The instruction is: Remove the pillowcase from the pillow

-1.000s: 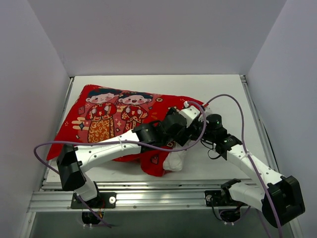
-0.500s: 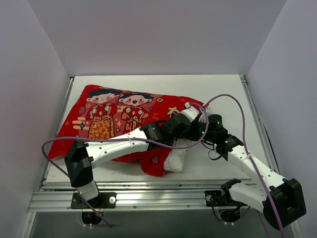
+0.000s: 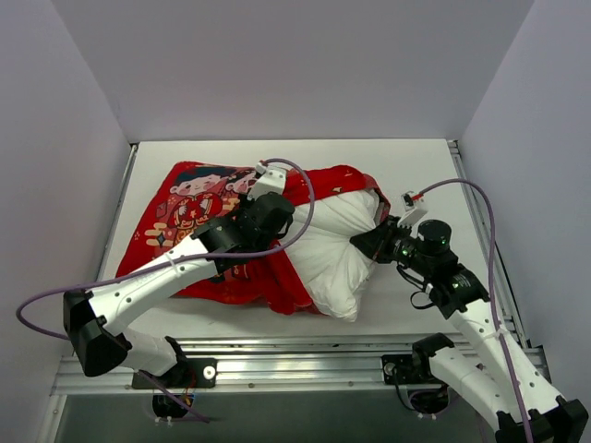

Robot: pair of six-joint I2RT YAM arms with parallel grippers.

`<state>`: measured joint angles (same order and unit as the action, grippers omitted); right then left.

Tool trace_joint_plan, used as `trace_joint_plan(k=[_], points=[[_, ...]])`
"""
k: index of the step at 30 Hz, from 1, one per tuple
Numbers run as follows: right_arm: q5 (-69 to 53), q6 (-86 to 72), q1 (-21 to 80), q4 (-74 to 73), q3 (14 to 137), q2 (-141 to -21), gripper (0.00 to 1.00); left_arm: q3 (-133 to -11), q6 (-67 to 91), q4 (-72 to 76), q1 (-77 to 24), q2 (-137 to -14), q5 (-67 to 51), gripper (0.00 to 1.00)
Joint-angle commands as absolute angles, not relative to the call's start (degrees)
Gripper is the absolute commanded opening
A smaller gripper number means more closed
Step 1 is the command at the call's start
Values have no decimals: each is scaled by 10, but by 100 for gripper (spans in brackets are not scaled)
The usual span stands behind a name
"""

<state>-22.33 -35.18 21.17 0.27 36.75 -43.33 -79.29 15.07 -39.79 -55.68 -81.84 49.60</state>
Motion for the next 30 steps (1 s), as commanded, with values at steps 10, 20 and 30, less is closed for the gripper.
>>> trace_joint_plan(k=[10, 20, 30], points=[[-280, -391, 148, 101, 486, -451, 0, -696, 287, -545, -501, -756, 539, 7], [-303, -399, 213, 125, 522, -512, 0, -709, 232, -327, -557, -693, 349, 60], [-300, -374, 226, 87, 560, -520, 0, -893, 125, -301, -564, -771, 264, 91]])
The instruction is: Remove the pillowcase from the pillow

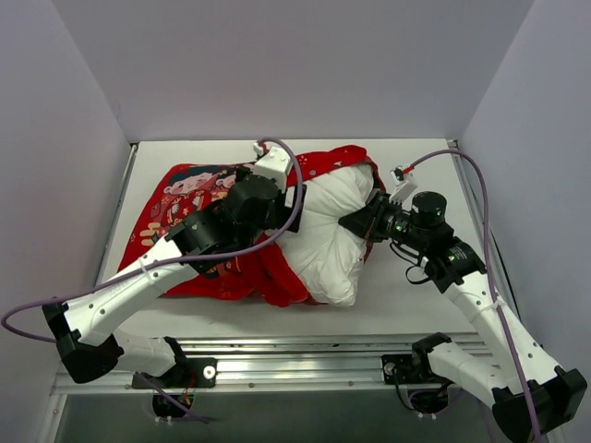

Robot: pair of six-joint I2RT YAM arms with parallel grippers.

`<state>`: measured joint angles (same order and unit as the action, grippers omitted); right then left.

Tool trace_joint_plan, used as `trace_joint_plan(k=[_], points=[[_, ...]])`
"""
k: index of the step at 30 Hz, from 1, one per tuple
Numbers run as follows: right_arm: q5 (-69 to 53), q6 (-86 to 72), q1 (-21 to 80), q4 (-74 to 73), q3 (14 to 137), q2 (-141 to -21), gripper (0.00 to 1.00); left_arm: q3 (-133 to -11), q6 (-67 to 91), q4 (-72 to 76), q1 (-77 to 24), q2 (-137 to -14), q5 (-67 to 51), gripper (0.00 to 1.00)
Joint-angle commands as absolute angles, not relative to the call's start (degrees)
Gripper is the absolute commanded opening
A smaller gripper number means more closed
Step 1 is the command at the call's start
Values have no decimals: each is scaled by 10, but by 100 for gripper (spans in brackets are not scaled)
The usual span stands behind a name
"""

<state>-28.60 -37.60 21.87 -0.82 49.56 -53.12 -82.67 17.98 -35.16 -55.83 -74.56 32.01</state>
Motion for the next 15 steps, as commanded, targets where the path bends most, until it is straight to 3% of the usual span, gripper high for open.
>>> trace_joint_plan(k=[1, 5, 15], points=[[-300, -374, 226, 85, 562, -522, 0, -910, 99, -296, -564, -794, 258, 96], [-300, -363, 228, 71, 576, -526, 0, -1025, 40, -301, -556, -867, 238, 95], [-290, -321, 238, 40, 575, -533, 0, -1178, 23, -296, -499, -1009, 92, 94]])
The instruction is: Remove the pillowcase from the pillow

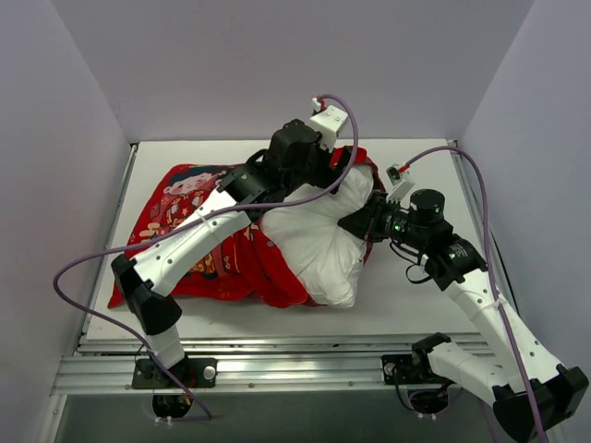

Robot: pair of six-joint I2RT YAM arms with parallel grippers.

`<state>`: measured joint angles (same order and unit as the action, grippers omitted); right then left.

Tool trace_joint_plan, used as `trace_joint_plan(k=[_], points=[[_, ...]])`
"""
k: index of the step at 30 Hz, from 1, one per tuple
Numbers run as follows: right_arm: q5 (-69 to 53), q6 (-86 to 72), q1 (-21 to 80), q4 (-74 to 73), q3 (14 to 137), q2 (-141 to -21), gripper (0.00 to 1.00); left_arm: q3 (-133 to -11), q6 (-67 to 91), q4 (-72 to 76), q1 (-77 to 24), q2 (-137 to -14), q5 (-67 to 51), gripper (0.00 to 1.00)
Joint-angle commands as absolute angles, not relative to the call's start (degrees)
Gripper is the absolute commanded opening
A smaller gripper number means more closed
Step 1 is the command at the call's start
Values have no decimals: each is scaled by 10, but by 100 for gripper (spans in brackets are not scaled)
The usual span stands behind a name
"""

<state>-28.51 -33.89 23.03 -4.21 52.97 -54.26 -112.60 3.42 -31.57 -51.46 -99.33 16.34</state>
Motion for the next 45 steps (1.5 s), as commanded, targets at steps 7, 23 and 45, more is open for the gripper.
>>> trace_joint_plan(k=[7, 23, 45], points=[[-276, -295, 259, 47, 543, -538, 0, -1263, 29, -316, -475, -1096, 49, 97], [-216, -259, 287, 16, 530, -533, 0, -1328, 40, -403, -454, -1191, -23, 78], [-257, -231, 293, -33, 533, -403, 0, -1355, 29, -395, -344, -1276, 309, 9]])
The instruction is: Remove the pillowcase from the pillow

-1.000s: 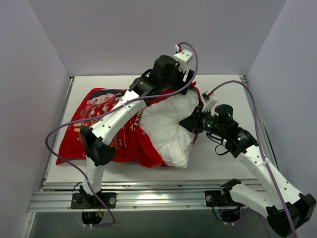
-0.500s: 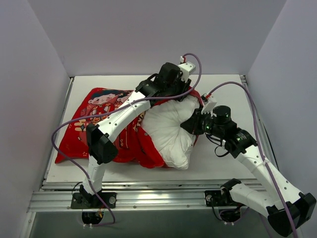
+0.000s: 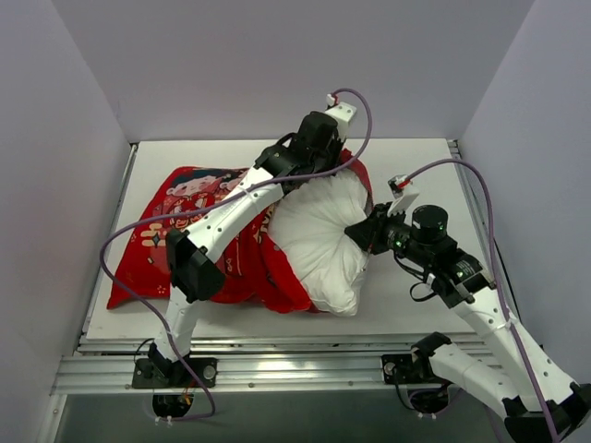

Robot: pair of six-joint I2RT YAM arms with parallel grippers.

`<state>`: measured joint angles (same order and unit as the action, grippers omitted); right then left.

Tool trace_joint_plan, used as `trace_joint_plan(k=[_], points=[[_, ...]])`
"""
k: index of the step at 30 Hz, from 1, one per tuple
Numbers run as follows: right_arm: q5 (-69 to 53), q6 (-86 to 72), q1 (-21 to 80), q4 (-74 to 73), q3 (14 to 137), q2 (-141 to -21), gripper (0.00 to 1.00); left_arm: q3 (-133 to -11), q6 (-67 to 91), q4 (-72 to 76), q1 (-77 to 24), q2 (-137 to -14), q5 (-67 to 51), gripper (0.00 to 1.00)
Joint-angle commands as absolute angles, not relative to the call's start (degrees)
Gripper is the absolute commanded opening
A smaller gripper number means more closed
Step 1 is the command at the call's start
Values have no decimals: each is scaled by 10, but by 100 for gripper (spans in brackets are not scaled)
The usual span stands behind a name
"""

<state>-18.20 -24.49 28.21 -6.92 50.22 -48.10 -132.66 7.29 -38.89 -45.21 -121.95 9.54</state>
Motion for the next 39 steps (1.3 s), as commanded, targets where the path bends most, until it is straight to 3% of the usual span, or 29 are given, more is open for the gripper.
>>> trace_joint_plan(k=[1, 9, 13, 18, 21, 26, 29, 33, 39], points=[[-260, -231, 293, -35, 533, -401, 0, -1364, 29, -402, -338, -1284, 314, 11], [-269, -236, 294, -34, 535, -406, 0, -1383, 52, -441, -325, -1298, 253, 27], [-269, -244, 294, -25, 545, -400, 0, -1308, 37, -399, -320, -1281, 285, 26], [-157, -214, 292, -85, 600, -392, 0, -1301, 48, -453, -287, -1303, 328, 27], [-123, -219, 293, -91, 597, -396, 0, -1285, 49, -442, -287, -1266, 307, 44], [-84, -256, 293, -55, 563, -402, 0, -1251, 79, -423, -299, -1174, 271, 82], [-47, -265, 293, -51, 543, -410, 0, -1227, 97, -425, -321, -1114, 246, 98], [-34, -285, 293, -32, 508, -423, 0, -1173, 140, -435, -367, -1025, 250, 94], [-19, -306, 293, 21, 456, -446, 0, -961, 242, -382, -416, -840, 235, 94]])
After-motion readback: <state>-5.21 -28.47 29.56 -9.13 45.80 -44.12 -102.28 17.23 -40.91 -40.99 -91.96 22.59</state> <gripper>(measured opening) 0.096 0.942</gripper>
